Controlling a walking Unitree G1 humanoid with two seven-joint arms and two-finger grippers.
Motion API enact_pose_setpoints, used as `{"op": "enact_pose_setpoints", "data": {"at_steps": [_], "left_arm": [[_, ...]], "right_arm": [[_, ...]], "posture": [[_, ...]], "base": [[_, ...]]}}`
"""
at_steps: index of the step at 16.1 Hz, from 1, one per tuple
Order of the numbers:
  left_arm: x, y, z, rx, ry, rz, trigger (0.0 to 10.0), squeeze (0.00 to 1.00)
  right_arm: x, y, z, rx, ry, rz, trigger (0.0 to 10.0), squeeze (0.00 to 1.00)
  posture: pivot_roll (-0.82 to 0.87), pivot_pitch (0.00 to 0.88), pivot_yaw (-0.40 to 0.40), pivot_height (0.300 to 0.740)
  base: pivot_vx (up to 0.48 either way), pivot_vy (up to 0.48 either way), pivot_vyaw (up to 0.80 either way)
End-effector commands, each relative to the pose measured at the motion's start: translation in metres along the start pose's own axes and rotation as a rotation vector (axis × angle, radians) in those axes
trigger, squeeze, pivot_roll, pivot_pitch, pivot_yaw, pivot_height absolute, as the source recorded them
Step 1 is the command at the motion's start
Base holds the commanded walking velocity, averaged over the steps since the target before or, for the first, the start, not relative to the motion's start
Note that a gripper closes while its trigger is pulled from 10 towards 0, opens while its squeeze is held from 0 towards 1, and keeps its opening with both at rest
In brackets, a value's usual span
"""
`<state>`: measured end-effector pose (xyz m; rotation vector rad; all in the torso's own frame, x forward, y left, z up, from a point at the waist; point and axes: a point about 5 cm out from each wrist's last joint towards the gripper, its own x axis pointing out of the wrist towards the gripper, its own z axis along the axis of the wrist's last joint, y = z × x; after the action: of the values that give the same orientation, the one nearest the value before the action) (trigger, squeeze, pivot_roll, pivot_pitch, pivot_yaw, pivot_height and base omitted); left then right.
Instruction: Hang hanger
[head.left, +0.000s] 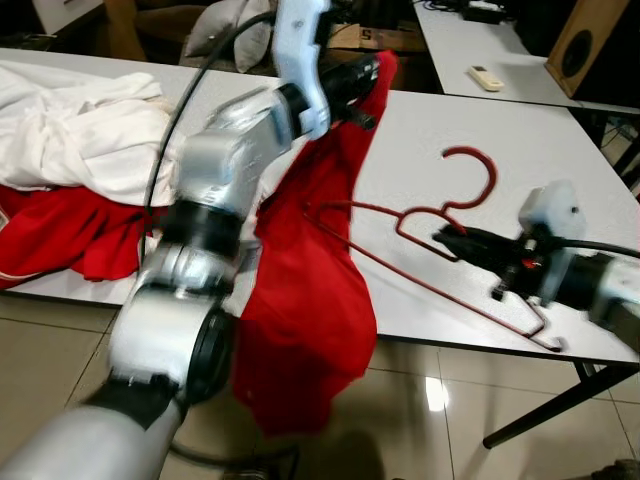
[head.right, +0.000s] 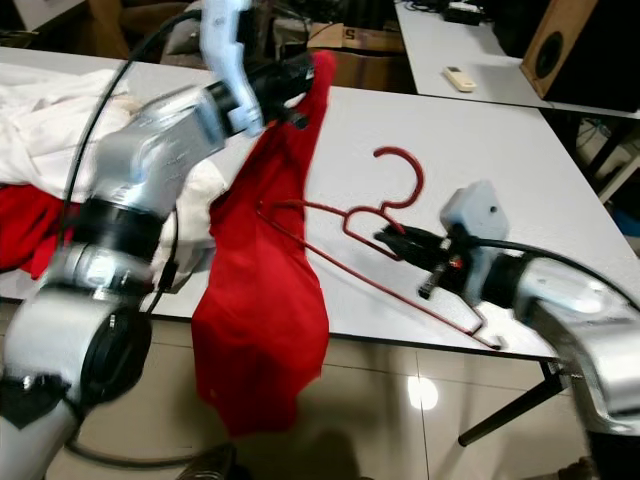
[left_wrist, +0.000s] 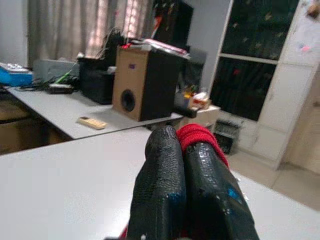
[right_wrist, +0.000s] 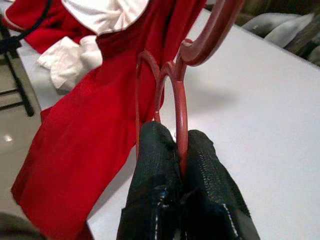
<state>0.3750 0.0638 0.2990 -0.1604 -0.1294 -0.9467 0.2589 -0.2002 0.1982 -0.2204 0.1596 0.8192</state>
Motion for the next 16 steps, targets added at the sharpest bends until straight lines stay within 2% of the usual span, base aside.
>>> {"op": "enact_pose_setpoints", "data": {"at_steps": [1, 3, 5, 7, 8, 9, 10, 11, 12, 13, 14, 15, 16], "left_arm": [[0.001, -0.014, 0.014, 0.015, -0.032, -0.059, 10.0, 0.0], [-0.002, -0.024, 0.019, 0.009, -0.042, -0.101, 10.0, 0.0], [0.002, -0.041, 0.032, 0.009, -0.088, -0.152, 10.0, 0.0], [0.007, -0.046, 0.047, 0.012, -0.163, -0.138, 10.0, 0.0], [0.007, -0.046, 0.056, 0.011, -0.216, -0.121, 10.0, 0.0], [0.007, -0.044, 0.07, -0.009, -0.289, -0.103, 10.0, 0.0], [0.007, -0.044, 0.07, -0.009, -0.289, -0.103, 10.0, 0.0], [0.004, -0.041, 0.076, -0.027, -0.327, -0.086, 10.0, 0.0], [0.003, -0.039, 0.077, -0.035, -0.342, -0.071, 10.0, 0.0], [0.002, -0.034, 0.069, -0.06, -0.333, -0.025, 10.0, 0.0], [0.004, -0.033, 0.059, -0.06, -0.305, 0.003, 10.0, 0.0], [0.006, -0.034, 0.054, -0.061, -0.289, 0.013, 10.0, 0.0], [0.01, -0.035, 0.038, -0.018, -0.23, 0.045, 10.0, 0.0]], "right_arm": [[0.004, -0.006, 0.002, -0.032, -0.008, -0.048, 10.0, 0.0], [0.009, -0.022, 0.006, -0.06, -0.025, -0.146, 10.0, 0.0], [0.002, -0.071, 0.036, -0.142, -0.118, -0.431, 10.0, 0.0], [-0.026, -0.118, 0.085, -0.202, -0.299, -0.731, 10.0, 0.0], [-0.046, -0.133, 0.109, -0.235, -0.405, -0.857, 10.0, 0.0], [-0.067, -0.141, 0.138, -0.299, -0.523, -0.934, 10.0, 0.0], [-0.067, -0.141, 0.138, -0.299, -0.523, -0.934, 10.0, 0.0], [-0.074, -0.141, 0.153, -0.364, -0.575, -0.93, 10.0, 0.0], [-0.073, -0.141, 0.156, -0.385, -0.573, -0.9, 10.0, 0.0], [-0.055, -0.139, 0.133, -0.389, -0.448, -0.752, 10.0, 0.0], [-0.042, -0.135, 0.11, -0.384, -0.357, -0.658, 10.0, 0.0], [-0.037, -0.132, 0.098, -0.386, -0.323, -0.614, 10.0, 0.0], [-0.028, -0.124, 0.071, -0.358, -0.243, -0.546, 10.0, 0.0]], "posture": [[-0.02, 0.0, -0.043, 0.74], [-0.02, 0.0, -0.044, 0.74], [-0.03, 0.0, -0.044, 0.74], [-0.03, 0.0, -0.045, 0.74], [-0.03, 0.0, -0.044, 0.74], [-0.03, 0.0, -0.048, 0.74], [-0.03, 0.0, -0.048, 0.74], [-0.03, 0.0, -0.049, 0.74], [-0.03, 0.0, -0.05, 0.74], [-0.04, 0.0, -0.048, 0.74], [-0.04, 0.0, -0.048, 0.74], [-0.04, 0.0, -0.048, 0.74], [-0.05, 0.0, -0.049, 0.74]], "base": [[0.0, 0.0, 0.0], [0.0, 0.0, 0.0], [0.0, 0.0, 0.0], [0.0, 0.0, 0.0], [0.0, 0.0, 0.0], [0.0, 0.0, 0.0], [0.0, 0.0, 0.0], [0.0, 0.0, 0.0], [0.0, 0.0, 0.0], [0.0, 0.0, 0.0], [0.0, 0.0, 0.0], [0.0, 0.0, 0.0], [0.0, 0.0, 0.0]]}}
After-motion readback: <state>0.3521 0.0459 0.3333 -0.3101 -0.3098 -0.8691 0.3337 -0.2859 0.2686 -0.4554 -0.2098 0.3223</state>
